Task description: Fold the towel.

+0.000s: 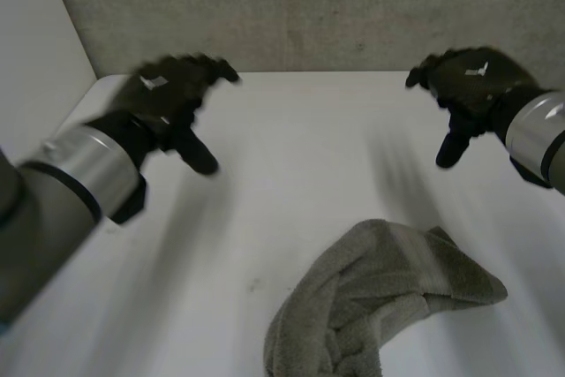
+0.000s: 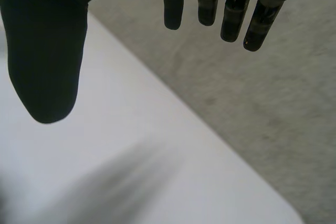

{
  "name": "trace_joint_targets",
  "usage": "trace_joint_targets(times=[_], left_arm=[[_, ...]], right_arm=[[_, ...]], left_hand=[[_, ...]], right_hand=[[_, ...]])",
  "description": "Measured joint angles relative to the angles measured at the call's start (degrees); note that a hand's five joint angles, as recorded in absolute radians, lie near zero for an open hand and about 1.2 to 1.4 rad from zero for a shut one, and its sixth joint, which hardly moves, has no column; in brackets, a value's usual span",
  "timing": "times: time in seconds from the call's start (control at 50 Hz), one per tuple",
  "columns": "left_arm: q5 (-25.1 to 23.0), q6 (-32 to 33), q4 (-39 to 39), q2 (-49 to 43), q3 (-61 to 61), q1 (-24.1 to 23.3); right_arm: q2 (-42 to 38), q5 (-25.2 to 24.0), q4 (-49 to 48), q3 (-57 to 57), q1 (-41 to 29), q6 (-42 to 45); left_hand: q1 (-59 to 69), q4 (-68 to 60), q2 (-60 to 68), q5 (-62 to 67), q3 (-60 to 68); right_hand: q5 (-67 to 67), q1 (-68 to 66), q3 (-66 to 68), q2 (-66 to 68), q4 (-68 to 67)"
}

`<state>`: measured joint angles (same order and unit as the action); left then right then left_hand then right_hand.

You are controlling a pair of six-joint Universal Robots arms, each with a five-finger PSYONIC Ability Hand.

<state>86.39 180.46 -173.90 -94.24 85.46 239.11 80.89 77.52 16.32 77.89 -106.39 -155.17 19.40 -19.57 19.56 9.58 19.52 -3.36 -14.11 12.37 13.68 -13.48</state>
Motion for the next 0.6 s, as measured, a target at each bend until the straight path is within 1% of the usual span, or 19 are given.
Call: trace_joint_targets(times=[0.08,0.14,0.2,0.22,0.4,0.46,0.5,0.54,0.6], left_arm=[[1.0,-0.7,0.4,-2.3,0.7,-4.2],[2.8,-2.5,0.6,-5.3,0.8,-7.3],[3.7,-4.1,0.6,-7.0,0.6,-8.6],[5.0,-6.9,0.8,-9.7,0.0,-10.2],[7.1,-17.0,2.4,-19.4,-2.6,-13.2],[7.1,-17.7,2.6,-20.7,-3.0,-13.4],[7.1,-18.5,3.4,-23.8,-3.6,-13.9],[7.0,-18.6,3.5,-24.3,-3.7,-13.9],[7.0,-18.6,4.4,-27.0,-4.0,-14.4]], right_arm=[[-0.7,-2.8,2.7,1.7,0.3,0.9],[-2.6,-5.7,4.3,4.2,0.5,0.9],[-3.8,-6.6,4.6,5.3,0.7,0.8],[-5.5,-7.5,4.8,6.8,1.0,0.7],[-12.6,-7.8,4.0,9.8,1.7,0.5],[-13.4,-7.7,3.5,9.8,1.7,0.6],[-14.8,-7.5,1.2,9.8,1.7,0.7],[-15.0,-7.5,0.7,9.8,1.7,0.7],[-15.8,-7.4,-2.5,9.7,1.4,0.9]], left_hand=[[0.0,0.0,0.0,0.0,0.0],[0.0,0.0,0.0,0.0,0.0],[0.0,0.0,0.0,0.0,0.0],[0.0,0.0,0.0,-0.1,0.0],[-0.1,0.1,-0.1,-0.2,-0.1],[-0.1,0.1,-0.1,-0.2,-0.1],[-0.1,0.1,-0.1,-0.2,-0.1],[-0.1,0.1,-0.1,-0.2,-0.1],[0.0,0.1,-0.1,-0.1,-0.1]], right_hand=[[0.0,0.0,0.0,0.0,0.0],[0.0,0.0,0.0,0.0,0.0],[0.0,0.0,0.0,0.0,0.0],[0.0,0.0,0.0,0.0,0.0],[0.0,0.0,0.0,0.0,0.0],[0.0,0.0,0.0,0.0,0.0],[0.0,0.0,0.0,0.0,0.0],[0.0,0.0,0.0,0.0,0.0],[0.0,0.0,0.0,0.0,0.0]])
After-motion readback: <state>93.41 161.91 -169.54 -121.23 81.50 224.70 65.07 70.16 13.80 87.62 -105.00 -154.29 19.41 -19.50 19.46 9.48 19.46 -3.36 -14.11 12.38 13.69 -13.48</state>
